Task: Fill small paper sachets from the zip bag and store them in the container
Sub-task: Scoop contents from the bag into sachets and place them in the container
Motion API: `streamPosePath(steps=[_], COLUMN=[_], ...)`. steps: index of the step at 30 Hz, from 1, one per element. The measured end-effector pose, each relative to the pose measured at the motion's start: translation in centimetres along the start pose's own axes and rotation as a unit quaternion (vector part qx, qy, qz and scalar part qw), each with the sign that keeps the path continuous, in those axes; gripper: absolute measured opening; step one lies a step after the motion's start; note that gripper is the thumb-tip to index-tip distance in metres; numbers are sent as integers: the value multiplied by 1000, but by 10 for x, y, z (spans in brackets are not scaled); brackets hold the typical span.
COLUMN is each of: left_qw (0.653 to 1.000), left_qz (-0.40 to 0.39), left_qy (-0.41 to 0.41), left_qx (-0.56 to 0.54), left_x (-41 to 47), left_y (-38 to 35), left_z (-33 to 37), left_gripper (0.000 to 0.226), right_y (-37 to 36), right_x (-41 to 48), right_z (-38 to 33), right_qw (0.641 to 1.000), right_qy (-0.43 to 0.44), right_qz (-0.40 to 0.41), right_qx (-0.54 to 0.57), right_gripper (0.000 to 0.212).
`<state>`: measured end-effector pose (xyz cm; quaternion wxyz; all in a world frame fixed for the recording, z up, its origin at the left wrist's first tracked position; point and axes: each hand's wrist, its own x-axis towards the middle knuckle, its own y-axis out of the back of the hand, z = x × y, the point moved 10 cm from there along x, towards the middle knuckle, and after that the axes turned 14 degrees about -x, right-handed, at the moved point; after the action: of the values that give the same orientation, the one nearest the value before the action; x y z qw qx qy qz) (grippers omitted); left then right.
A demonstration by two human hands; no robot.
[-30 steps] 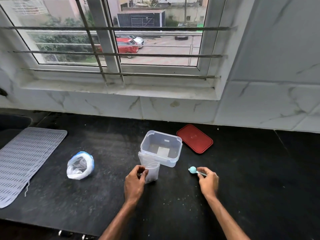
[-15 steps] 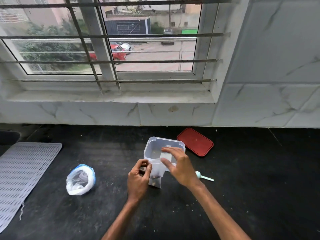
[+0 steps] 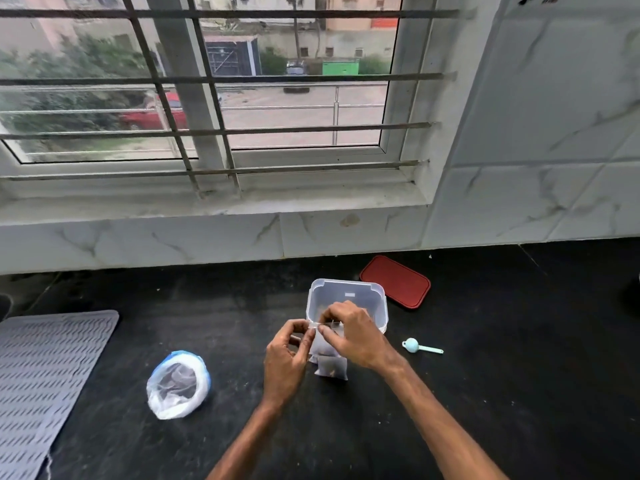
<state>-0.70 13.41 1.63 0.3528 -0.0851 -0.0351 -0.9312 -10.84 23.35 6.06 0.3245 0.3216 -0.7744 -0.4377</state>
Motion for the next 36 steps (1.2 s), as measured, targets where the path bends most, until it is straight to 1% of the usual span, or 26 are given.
streamPosePath(steps=[3, 6, 9, 12, 13, 16, 19, 20, 22, 24, 26, 28, 29, 31, 32, 34, 36], left_qw=[1000, 999, 1000, 999, 999, 998, 994, 995, 996, 996, 996, 997, 997, 998, 998, 997, 996], left_qz=[-21, -38, -25, -26, -34, -66, -98, -95, -83, -83, -86, -79, -70, -53, -51, -62, -73], left_qy=[-12, -21, -16, -19, -19, -15, -35, -33, -11, -1, 3, 11, 15, 25, 31, 36, 38], left_qx=[4, 1, -6, -15, -14, -8, 23, 23, -7, -26, -23, -11, -7, -8, -15, -28, -40], left_x=[1, 0, 0, -2, -3, -8, -15, -15, -14, -13, -14, -16, -17, -19, -19, -20, -20], left_y=[4, 7, 17, 23, 22, 23, 25, 27, 30, 30, 31, 32, 32, 33, 32, 29, 28], left_z=[4, 10, 13, 15, 17, 15, 19, 20, 20, 20, 20, 17, 15, 10, 8, 5, 6], left_gripper=[3, 6, 12, 12, 11, 6, 8, 7, 4, 5, 5, 8, 12, 18, 18, 14, 10], right_y=[0, -2, -1, 5, 7, 7, 6, 5, 6, 8, 5, 0, -1, 0, 2, 5, 6], right_x=[-3, -7, -14, -17, -17, -17, -21, -22, -27, -31, -34, -36, -37, -38, -40, -42, -47], right_z=[-7, -16, -22, -14, -13, -24, -40, -44, -46, -39, -29, -27, -29, -35, -37, -33, -26], right_qw=[1000, 999, 1000, 998, 997, 991, 985, 986, 992, 995, 994, 995, 993, 982, 977, 974, 978], right_qy=[-10, -15, -14, -54, -63, -58, -21, -11, -12, -47, -77, -87, -84, -71, -70, -85, -98], right_qz=[15, 4, 10, 43, 54, 72, 79, 80, 83, 83, 73, 51, 44, 59, 72, 86, 93], right_qx=[-25, -31, -12, 13, -3, -102, -151, -146, -97, -23, 7, -25, -65, -163, -190, -193, -158], right_gripper=[11, 11, 9, 8, 9, 11, 13, 12, 12, 12, 10, 9, 10, 16, 18, 15, 12])
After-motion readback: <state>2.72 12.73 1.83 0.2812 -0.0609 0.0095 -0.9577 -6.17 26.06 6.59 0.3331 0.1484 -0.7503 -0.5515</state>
